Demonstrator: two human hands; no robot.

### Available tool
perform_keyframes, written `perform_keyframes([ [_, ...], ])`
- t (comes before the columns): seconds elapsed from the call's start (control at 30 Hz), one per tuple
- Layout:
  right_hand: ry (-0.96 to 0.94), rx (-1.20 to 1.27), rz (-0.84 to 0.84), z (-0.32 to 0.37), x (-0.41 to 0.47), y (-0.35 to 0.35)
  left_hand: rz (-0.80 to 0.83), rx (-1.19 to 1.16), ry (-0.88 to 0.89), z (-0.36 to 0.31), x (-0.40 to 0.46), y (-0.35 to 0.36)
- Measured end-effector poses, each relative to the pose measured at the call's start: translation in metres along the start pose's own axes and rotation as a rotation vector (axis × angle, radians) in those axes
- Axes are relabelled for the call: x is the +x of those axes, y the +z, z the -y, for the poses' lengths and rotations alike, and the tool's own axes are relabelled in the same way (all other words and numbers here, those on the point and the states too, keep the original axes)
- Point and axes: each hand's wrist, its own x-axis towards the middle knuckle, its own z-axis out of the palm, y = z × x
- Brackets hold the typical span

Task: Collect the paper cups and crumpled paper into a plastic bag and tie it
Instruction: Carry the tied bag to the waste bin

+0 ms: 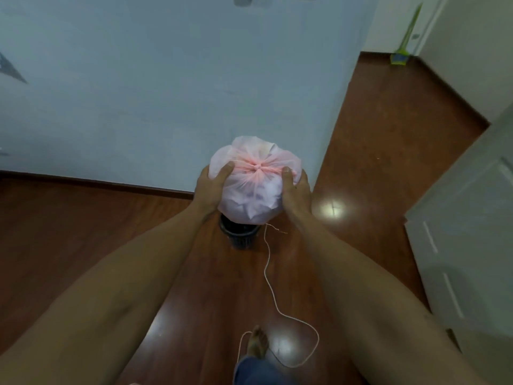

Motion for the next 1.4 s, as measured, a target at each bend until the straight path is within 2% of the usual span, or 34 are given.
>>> perform_keyframes([
  [0.23, 0.035, -0.026, 0.071, 0.01, 0.092, 0.087, -0.02, -0.077, -0.082, 0.018, 0.111, -0.014],
  [0.43, 0.081, -0.047, 0.083, 0.005, 0.141, 0.143, -0.009, -0.089, -0.161, 0.065, 0.19, -0.022],
  [0.63, 0.122, -0.025, 0.034, -0.008, 0.182, 0.19, 0.005, -0.138, -0.28, 0.075, 0.248, -0.02],
  [0.8, 0.208, -0.054, -0.029, -0.039, 0.212, 0.232, 0.078, -0.081, -0.335, 0.115, 0.302, -0.013],
  [1.03, 0.264, -0.109, -0.083, -0.139, 0.238, 0.285, 0.188, -0.044, -0.41, 0.228, 0.348, 0.009],
  [1.27, 0.317, -0.164, -0.123, -0.304, 0.272, 0.34, 0.3, -0.015, -0.523, 0.392, 0.382, 0.068],
  [1.4, 0.32, -0.186, -0.119, -0.396, 0.29, 0.366, 0.399, 0.067, -0.521, 0.478, 0.393, 0.105],
])
